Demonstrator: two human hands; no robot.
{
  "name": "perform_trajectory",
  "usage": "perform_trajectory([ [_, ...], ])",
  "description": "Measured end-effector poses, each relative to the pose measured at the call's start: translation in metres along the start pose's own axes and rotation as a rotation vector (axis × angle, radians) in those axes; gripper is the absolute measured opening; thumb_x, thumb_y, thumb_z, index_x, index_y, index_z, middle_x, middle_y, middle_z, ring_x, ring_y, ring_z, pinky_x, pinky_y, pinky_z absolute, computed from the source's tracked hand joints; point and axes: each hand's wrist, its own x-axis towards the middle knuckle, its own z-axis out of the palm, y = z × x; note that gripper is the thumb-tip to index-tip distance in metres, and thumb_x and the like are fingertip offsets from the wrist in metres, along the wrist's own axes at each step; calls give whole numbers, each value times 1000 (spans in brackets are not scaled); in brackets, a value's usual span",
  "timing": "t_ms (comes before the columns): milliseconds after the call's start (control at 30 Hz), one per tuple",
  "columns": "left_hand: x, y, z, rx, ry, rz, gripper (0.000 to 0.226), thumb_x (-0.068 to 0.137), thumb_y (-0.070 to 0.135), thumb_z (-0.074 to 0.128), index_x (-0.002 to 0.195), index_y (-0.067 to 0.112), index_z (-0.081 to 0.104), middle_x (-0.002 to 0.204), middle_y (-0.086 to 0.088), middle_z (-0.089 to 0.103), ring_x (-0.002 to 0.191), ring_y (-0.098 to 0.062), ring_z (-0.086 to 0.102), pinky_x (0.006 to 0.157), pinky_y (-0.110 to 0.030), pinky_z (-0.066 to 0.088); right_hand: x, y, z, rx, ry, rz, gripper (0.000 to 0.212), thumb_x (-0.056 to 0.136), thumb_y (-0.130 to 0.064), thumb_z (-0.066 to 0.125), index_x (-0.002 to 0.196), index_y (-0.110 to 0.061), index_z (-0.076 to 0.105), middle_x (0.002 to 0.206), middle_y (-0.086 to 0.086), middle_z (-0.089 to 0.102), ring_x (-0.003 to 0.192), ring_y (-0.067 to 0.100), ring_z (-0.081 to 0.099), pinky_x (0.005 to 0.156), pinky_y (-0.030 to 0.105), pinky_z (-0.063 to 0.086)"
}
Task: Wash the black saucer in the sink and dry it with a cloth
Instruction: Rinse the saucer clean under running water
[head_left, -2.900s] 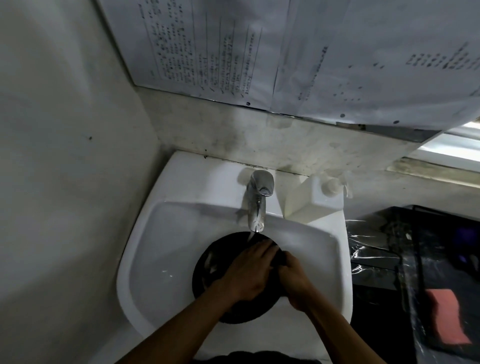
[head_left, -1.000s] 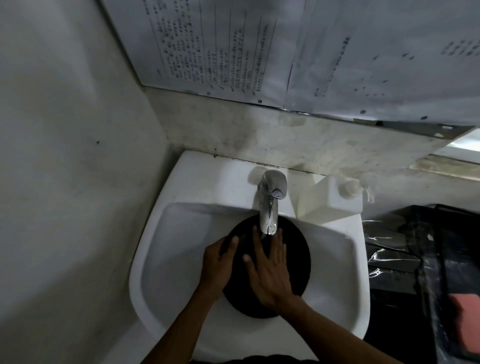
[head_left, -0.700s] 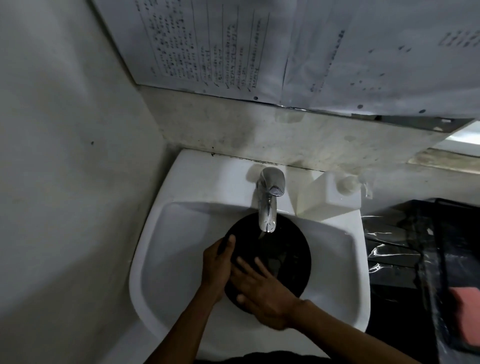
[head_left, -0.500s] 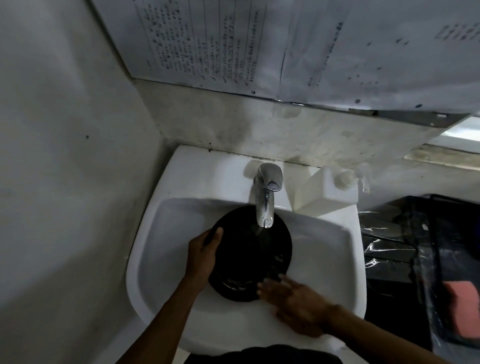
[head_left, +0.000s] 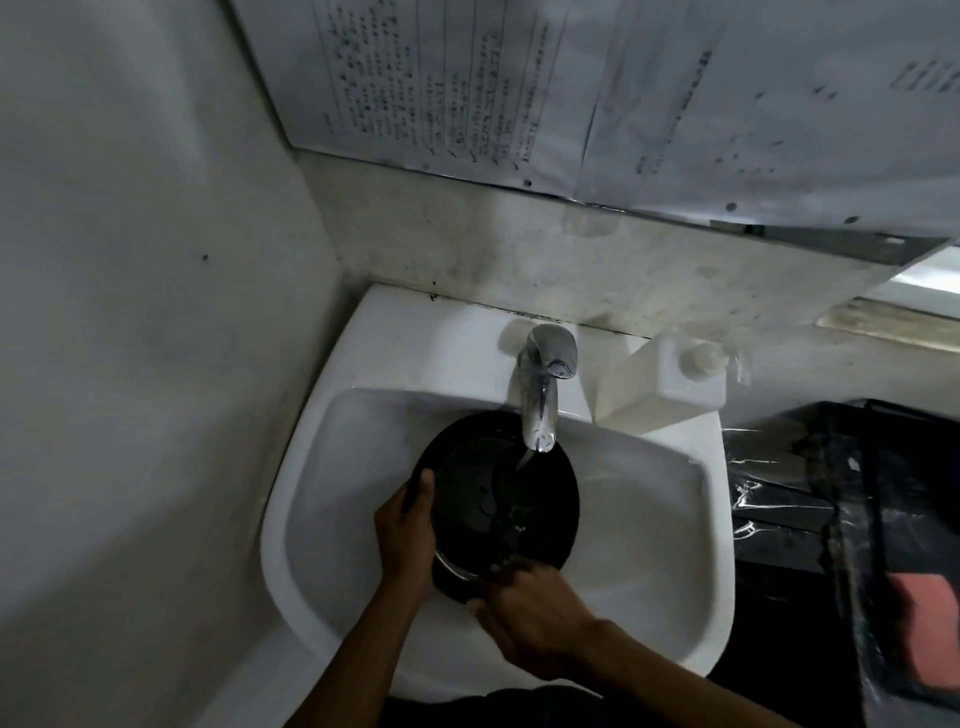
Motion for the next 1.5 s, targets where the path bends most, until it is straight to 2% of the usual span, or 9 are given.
perform_trajectory([
  [133, 6, 4, -9, -18, -38, -66, 31, 94, 43, 56, 105, 18, 72, 99, 1, 71, 91, -16, 67, 75, -27, 56, -16, 25, 1, 53, 25, -174, 52, 104, -45, 19, 137, -21, 52, 143, 1, 53, 127, 20, 52, 108, 42, 41],
  [300, 22, 5, -24, 43, -92, -139, 47, 86, 57, 58, 104, 17, 74, 103, -5, 74, 94, -24, 69, 84, -41, 58, -39, 85, -5, -193, 138, -146, 49, 102, -43, 25, 131, -26, 60, 142, -6, 54, 135, 16, 47, 113, 45, 24],
  [700, 13, 21, -18, 41, -223, -93, 27, 94, 44, 56, 93, 24, 73, 95, 0, 75, 87, -16, 71, 65, -23, 56, 21, 74, -49, -376, 152, 158, 70, 96, -58, 27, 146, -12, 42, 149, 11, 46, 140, 30, 39, 114, 59, 5],
  [833, 6, 24, -6, 47, -285, -82, 26, 94, 43, 57, 92, 24, 75, 90, 1, 76, 84, -14, 73, 67, -25, 57, 42, 54, -46, -325, 125, 13, 70, 98, -58, 21, 153, -14, 26, 160, 8, 23, 148, 30, 18, 117, 55, 16],
  [933, 4, 26, -1, 51, -286, -69, 28, 94, 41, 58, 91, 20, 76, 87, -1, 77, 82, -16, 73, 69, -28, 59, 43, 55, -49, -298, 107, -51, 70, 99, -59, 19, 156, -24, -1, 163, 0, -7, 150, 23, -5, 117, 44, 2],
  [1100, 7, 23, -4, 43, -260, -48, 35, 93, 42, 59, 85, 13, 77, 87, -7, 76, 85, -23, 71, 78, -38, 58, 22, 71, -53, -294, 134, 228, 69, 99, -59, 14, 153, -16, 25, 152, 7, 42, 137, 25, 44, 116, 35, 7],
  [1333, 6, 4, -2, -12, -170, -62, 37, 93, 41, 59, 83, 10, 76, 85, -9, 76, 84, -26, 71, 79, -43, 58, -11, 51, -9, -170, 62, 481, 79, 97, -59, 10, 140, -5, 50, 146, 15, 45, 135, 28, 46, 112, 44, 23],
  [1433, 9, -5, -10, 28, -158, -56, 42, 92, 43, 59, 86, 4, 75, 86, -13, 75, 83, -26, 70, 77, -42, 58, -30, 28, -4, -125, -7, 462, 88, 90, -61, -11, 151, -10, 27, 156, 6, 11, 146, 19, 22, 117, 45, 25],
  [1500, 8, -13, -13, 45, -182, -50, 40, 93, 41, 59, 90, 5, 76, 88, -13, 75, 85, -26, 71, 78, -42, 59, -35, 19, -9, -83, -56, 403, 68, 97, -51, 6, 144, -18, 42, 154, 6, 35, 140, 21, 36, 118, 44, 23],
])
